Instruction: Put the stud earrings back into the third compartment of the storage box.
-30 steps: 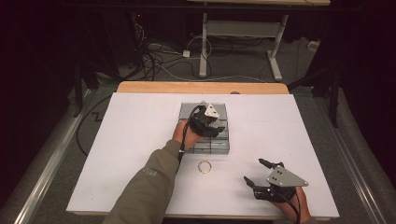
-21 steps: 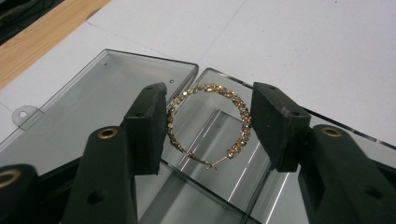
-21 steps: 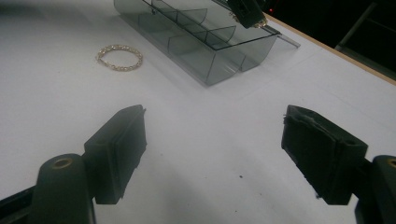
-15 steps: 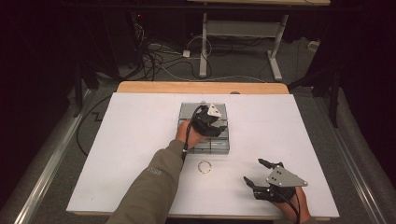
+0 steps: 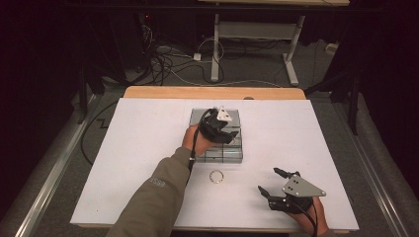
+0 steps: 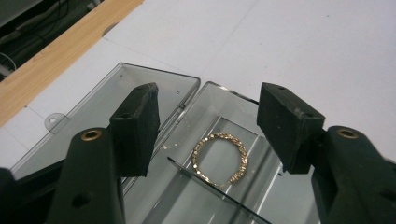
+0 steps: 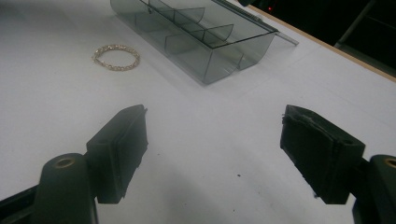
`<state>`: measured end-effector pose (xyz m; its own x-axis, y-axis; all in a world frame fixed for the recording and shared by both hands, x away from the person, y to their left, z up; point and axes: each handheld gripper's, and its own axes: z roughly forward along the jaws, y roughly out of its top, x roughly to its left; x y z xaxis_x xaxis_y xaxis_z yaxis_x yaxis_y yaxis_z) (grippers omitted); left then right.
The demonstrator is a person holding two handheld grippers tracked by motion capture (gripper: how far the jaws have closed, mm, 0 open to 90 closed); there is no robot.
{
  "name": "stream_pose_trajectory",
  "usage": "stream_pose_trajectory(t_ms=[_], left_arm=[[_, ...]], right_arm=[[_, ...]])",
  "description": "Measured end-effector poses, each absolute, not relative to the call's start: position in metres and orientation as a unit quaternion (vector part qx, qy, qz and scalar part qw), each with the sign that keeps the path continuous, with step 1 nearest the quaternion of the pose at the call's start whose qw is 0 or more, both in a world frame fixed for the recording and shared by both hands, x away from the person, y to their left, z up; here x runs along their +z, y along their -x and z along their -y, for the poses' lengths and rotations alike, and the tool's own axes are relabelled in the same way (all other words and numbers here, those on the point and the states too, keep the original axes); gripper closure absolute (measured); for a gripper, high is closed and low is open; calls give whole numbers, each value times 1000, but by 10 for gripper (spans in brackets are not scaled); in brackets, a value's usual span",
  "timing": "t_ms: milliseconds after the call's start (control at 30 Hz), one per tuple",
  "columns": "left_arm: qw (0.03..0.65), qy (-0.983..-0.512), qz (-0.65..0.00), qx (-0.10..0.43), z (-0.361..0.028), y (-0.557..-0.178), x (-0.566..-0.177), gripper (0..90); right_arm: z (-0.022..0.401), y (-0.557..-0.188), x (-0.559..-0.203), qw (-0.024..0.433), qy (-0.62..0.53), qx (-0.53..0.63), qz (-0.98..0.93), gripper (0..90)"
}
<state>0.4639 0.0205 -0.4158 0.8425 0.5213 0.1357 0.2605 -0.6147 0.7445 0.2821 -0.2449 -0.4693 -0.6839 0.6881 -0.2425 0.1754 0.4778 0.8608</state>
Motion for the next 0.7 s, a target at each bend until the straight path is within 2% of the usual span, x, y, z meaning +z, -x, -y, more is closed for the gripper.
stream_pose_trajectory(t_ms=[300,467,700], left_arm=[[409,-872,-187,195,-45,-429,-402,318],[422,-865,-182,201,-63,-411,-402,287],[426,-855,-179,237,-83,-386,-412,224]], right_arm=[[246,-282,-470,297,-271,431,-808,233],[246,-282,-470,300,-275,431,-805,233],[246,-282,-468,302,-279,435,-801,232]])
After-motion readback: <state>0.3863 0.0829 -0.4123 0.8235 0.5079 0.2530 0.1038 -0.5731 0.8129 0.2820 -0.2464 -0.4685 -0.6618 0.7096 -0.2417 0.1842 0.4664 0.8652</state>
